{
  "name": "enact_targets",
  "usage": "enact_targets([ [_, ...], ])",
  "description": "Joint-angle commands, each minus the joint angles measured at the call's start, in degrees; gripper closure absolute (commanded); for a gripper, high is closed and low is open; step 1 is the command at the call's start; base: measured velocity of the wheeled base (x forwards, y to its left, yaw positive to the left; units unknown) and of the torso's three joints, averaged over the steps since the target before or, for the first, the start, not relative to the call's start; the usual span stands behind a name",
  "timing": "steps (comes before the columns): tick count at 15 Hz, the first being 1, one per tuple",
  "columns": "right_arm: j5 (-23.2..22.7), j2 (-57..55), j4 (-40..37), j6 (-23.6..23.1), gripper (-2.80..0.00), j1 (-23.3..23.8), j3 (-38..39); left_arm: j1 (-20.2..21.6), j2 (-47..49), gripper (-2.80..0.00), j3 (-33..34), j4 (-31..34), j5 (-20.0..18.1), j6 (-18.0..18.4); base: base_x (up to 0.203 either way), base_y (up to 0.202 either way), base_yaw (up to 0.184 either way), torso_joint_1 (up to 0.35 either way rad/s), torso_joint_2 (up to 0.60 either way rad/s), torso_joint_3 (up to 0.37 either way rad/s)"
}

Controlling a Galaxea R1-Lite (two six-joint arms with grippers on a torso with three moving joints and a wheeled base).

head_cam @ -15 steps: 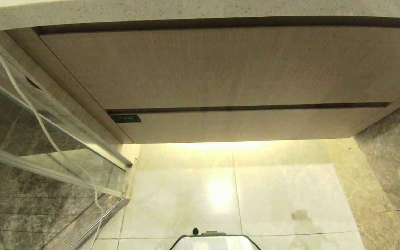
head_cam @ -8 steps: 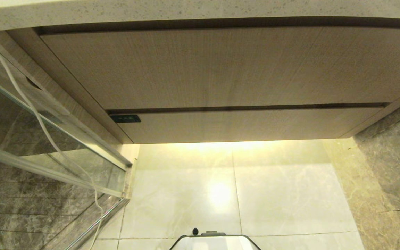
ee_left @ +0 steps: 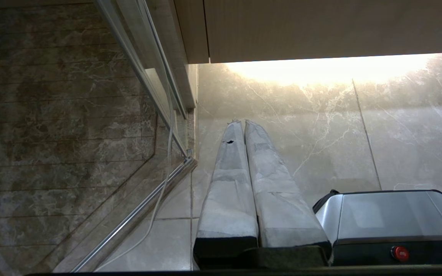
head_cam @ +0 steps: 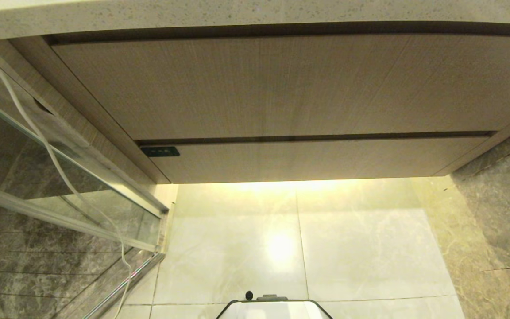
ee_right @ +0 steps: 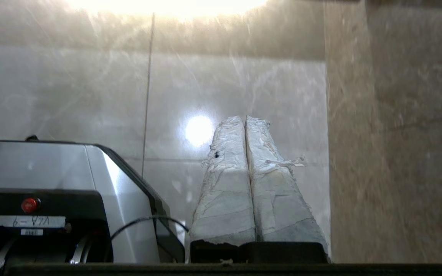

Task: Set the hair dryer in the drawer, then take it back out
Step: Pull open the drawer

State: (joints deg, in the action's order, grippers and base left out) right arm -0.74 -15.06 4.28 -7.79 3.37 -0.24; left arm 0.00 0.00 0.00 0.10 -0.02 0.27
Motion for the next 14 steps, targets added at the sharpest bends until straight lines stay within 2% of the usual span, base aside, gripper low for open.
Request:
enact_targets([
  [1,0.1,7.3,-0.2,0.0,0.0,-2.3,0.4,0.0,-0.1,0.0,0.0,0.0,0.0,0.0,0.0,0.0,0.0,0.0,0.0,0.0],
  [4,0.3,15.1,-0.3,0.7,0.0,-3.0,0.5,0.0,0.0,0.0,0.0,0.0,0.0,0.0,0.0,0.0,0.0,0.0,0.0,0.0],
  [6,0.2,15.3,-0.5,2.3,0.0,-3.2,0.4,0.0,0.0,0.0,0.0,0.0,0.0,0.0,0.0,0.0,0.0,0.0,0.0,0.0],
  [8,0.6,15.3,-3.7,9.5,0.0,-3.2,0.5,0.0,0.0,0.0,0.0,0.0,0.0,0.0,0.0,0.0,0.0,0.0,0.0,0.0],
  [9,0.5,15.3,-3.7,9.3,0.0,-3.3,0.5,0.0,0.0,0.0,0.1,0.0,0.0,0.0,0.0,0.0,0.0,0.0,0.0,0.0],
  [10,0.5,15.3,-3.7,6.3,0.0,-3.3,0.5,0.0,0.0,0.0,0.1,0.0,0.0,0.0,0.0,0.0,0.0,0.0,0.0,0.0],
  [12,0.8,15.3,-3.8,9.3,0.0,-3.3,0.5,0.0,-0.1,0.0,0.1,0.0,0.0,0.0,0.0,0.0,0.0,0.0,0.0,0.0],
  [14,0.8,15.2,-3.9,9.0,0.0,-3.3,0.4,0.0,0.0,0.0,0.1,0.0,0.0,0.0,0.0,0.0,0.0,0.0,0.0,0.0],
])
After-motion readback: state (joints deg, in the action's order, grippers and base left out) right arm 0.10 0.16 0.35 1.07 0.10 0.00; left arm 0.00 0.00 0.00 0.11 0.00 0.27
